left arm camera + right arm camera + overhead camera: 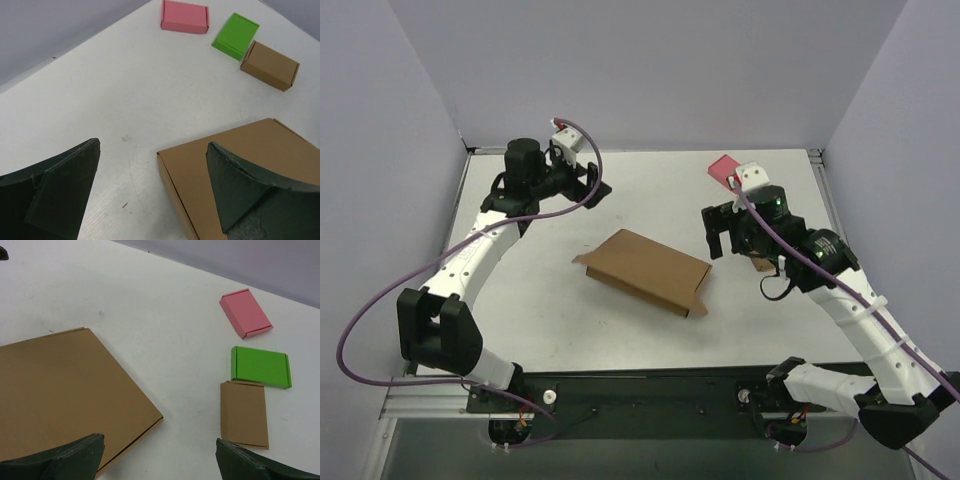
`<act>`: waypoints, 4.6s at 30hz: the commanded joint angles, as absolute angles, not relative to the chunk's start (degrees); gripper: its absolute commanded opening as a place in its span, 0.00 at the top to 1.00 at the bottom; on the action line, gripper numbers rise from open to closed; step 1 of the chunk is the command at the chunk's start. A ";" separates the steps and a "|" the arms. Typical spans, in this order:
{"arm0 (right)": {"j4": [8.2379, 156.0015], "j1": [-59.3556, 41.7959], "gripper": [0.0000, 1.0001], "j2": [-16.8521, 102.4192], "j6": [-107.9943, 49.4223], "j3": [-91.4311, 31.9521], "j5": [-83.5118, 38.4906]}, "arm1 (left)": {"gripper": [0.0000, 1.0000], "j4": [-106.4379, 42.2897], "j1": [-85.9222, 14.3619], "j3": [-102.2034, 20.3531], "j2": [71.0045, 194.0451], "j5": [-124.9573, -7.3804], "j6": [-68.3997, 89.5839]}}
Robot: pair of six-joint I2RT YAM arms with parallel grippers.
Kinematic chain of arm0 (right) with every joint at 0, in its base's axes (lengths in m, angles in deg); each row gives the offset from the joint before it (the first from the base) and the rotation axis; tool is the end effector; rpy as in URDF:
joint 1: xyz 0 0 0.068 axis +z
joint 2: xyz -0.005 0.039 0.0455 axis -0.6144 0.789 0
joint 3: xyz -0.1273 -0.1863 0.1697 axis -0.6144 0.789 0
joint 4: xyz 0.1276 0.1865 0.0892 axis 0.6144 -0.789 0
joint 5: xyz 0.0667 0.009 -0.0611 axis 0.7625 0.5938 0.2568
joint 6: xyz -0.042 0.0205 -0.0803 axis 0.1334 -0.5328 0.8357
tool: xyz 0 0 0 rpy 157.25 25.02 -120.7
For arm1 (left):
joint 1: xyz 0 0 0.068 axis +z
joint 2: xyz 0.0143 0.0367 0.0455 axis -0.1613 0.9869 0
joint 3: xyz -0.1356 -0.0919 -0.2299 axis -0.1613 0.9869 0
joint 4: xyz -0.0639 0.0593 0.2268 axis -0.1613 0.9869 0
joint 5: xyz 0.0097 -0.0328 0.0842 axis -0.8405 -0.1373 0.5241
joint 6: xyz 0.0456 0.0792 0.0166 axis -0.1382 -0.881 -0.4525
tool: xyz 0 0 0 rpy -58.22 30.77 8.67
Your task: Fold the paper box
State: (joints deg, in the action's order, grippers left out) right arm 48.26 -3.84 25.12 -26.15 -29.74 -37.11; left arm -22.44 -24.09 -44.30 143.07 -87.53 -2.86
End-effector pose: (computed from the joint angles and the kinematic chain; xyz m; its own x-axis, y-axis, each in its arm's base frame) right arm 0.2130 0.1317 0.4052 -0.3425 -0.1548 -0.9267 -0.4421 0.8968 0.0136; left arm 0.3496 -0.1352 0.3597 -0.2755 0.1021 -0.9559 0.6862 0.7172 -0.1211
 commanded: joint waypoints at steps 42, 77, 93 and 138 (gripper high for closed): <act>63.64 46.47 0.12 72.53 -28.89 -22.66 -81.13 | 0.03 -36.74 -5.24 -33.53 139.12 -92.80 26.52; 60.75 32.50 1.00 43.89 -20.10 -18.44 -55.14 | 0.03 -39.55 -0.05 -28.35 135.00 -103.25 29.69; 47.48 18.00 1.00 40.36 -13.16 -31.53 -31.22 | 0.03 -50.54 -2.60 -21.40 128.57 -114.68 31.09; 42.55 -8.81 0.18 60.49 -9.46 -57.82 -10.38 | 0.03 -61.08 -3.92 -19.21 134.46 -120.14 37.51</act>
